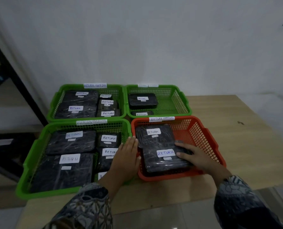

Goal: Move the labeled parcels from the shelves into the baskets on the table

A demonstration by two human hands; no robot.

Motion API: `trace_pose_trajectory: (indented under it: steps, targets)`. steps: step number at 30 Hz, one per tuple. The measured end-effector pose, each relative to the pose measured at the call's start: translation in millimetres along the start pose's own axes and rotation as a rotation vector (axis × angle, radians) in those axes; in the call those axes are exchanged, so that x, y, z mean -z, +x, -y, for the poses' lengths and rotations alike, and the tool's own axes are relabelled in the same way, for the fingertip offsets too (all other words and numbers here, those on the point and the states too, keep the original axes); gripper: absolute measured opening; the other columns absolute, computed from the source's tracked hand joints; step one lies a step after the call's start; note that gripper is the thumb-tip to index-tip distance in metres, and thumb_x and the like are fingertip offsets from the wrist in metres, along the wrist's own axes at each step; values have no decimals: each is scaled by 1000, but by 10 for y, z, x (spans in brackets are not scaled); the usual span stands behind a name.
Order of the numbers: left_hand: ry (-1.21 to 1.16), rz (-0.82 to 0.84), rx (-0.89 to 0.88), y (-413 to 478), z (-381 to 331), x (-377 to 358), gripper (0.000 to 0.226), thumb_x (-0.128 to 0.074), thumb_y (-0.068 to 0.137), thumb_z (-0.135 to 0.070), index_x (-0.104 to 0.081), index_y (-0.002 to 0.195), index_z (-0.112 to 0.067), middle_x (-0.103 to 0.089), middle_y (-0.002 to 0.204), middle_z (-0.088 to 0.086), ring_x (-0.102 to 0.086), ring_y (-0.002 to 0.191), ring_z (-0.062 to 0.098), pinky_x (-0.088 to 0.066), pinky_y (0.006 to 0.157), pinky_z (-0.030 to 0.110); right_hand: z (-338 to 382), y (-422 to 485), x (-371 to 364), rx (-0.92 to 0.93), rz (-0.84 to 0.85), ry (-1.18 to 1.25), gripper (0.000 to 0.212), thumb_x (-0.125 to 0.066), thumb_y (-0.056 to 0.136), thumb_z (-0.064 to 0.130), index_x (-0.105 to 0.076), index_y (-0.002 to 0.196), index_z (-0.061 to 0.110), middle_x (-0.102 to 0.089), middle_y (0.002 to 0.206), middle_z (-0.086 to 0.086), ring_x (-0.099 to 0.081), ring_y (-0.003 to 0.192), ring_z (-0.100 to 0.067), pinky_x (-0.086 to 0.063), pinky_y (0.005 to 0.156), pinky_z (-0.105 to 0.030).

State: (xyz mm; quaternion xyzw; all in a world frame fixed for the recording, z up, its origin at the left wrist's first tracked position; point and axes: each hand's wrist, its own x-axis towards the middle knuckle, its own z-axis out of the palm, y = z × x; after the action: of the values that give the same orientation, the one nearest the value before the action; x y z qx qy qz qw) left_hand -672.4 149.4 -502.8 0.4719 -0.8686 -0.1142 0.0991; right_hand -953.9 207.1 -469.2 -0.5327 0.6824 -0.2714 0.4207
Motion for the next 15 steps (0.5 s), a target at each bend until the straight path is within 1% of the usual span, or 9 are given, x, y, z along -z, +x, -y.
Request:
trace_pose_trajectory:
  steps: [2,3,4,7,8,9,12,13,15]
  targets:
    - [12,-5,5,-4,-18,-4,80,1,80,-47,-5,149,-8,-2,157,8,2,144,20,-1,114,35,-35,49,31,-20,16,13,41,-70,83,25,-59,121,36,-51,133,6,-48,119,-10,-36,100,-21]
    - [10,-12,8,-6,-29,-10,79,0,81,-47,-6,149,-7,-3,157,9,1,144,21,-1,114,35,-42,69,31,-19,17,0,42,-71,83,25,-59,122,36,-51,133,6,-48,120,-10,-35,100,-21]
    - [5,-19,11,-10,-38,-14,78,0,81,-46,-7,149,-6,-4,157,9,0,144,21,-1,114,35,-45,87,18,-10,22,-24,43,-70,83,25,-58,123,35,-50,133,6,-47,120,-10,-35,97,-18]
    - [4,-16,18,-10,-44,-23,79,0,81,-46,-5,149,-6,-3,157,9,1,144,21,-1,114,34,-53,115,-121,15,37,-32,47,-70,84,19,-55,128,27,-46,131,5,-45,119,-10,-36,85,-3]
    - [4,-11,19,-9,-42,-27,79,0,81,-46,-5,149,-7,-2,157,9,1,144,21,-1,114,34,-73,120,-176,21,36,-35,47,-70,84,17,-55,127,25,-46,131,5,-45,118,-10,-38,83,-1]
    - [3,-11,19,-4,-39,-31,79,-1,81,-46,-5,149,-7,-3,157,9,1,144,21,-1,114,34,-108,127,-224,32,37,-41,47,-71,83,15,-55,126,24,-46,131,4,-46,118,-11,-40,84,-3]
    - [-5,-36,20,1,-33,-71,74,-9,85,-44,-12,148,-4,-11,156,12,-6,144,23,-4,113,35,-173,153,-283,42,42,-91,47,-73,82,18,-52,123,28,-46,131,6,-49,117,-14,-44,91,-19]
    - [-8,-44,20,2,-34,-82,73,-11,86,-42,-15,147,-3,-13,156,13,-8,144,25,-6,113,36,-183,168,-284,37,42,-103,47,-73,82,19,-51,122,29,-46,129,6,-49,115,-13,-45,90,-20]
    - [-6,-45,19,3,-38,-92,72,-11,87,-42,-15,147,-2,-14,155,14,-9,144,26,-6,113,37,-196,198,-290,22,38,-132,47,-74,81,20,-50,121,30,-47,126,7,-50,111,-12,-44,84,-17]
